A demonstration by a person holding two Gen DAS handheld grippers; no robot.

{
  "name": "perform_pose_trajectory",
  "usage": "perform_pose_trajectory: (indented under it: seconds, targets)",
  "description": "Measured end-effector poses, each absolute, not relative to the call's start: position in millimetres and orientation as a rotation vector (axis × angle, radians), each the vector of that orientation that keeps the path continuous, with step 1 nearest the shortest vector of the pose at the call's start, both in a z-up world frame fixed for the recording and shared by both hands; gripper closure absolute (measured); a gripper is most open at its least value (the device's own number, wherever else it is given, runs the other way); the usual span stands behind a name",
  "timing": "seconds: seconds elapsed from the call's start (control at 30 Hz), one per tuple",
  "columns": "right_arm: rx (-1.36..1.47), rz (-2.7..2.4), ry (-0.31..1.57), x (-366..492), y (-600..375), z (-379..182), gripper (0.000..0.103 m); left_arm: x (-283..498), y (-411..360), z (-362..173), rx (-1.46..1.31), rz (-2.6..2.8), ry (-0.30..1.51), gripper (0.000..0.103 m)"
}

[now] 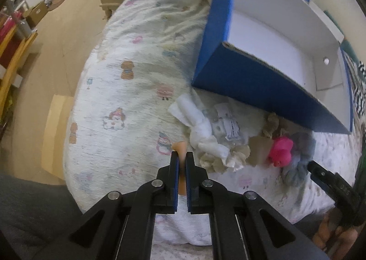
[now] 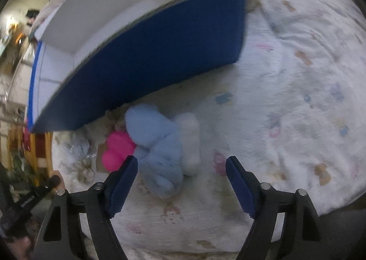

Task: Organize soft objects
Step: 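Grasp the tan foam roll with the left tool while the right tool grasps the light-blue plush, then carry both items into the box and open both tools to drop them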

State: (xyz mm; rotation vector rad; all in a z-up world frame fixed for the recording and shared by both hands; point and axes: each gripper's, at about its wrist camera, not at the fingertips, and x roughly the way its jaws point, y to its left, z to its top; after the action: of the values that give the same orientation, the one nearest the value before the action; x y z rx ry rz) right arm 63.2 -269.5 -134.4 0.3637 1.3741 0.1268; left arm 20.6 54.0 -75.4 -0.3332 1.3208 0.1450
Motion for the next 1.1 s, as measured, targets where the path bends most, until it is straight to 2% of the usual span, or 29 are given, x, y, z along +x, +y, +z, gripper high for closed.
perform_pose_trajectory:
  seconds: [0.2, 0.23, 0.27, 0.33, 0.4, 0.73, 1.1]
  targets:
    - [0.335, 0.119, 1.392, 69, -251, -146, 0.021, 21, 52, -78, -0.317, 0.137, 1.312, 0.098]
    - [0.357, 0.123, 1.391, 69, -250, -147, 0.030, 21, 51, -77, -0.315, 0.138, 1.309, 0.098]
    - [0.365, 0.131, 1.391, 69, -249, -145, 0.047, 20, 51, -77, -0.314, 0.139, 1.308, 0.098]
    - [0.341, 0.131, 1.385, 70, -245, -142, 0.062, 19, 51, -78, -0.314, 0.137, 1.312, 0.098]
    - [0.339, 0.137, 1.356, 67, -245, -136, 0.066, 17, 50, -77, -0.306, 0.139, 1.309, 0.098]
    - [0.369, 0.159, 1.182, 31, -259, -82, 0.068, 7, 38, -58, -0.201, 0.154, 1.228, 0.098]
    - [0.373, 0.303, 1.046, 24, -247, -24, 0.068, 17, 22, -3, -0.175, 0.090, 1.097, 0.098]
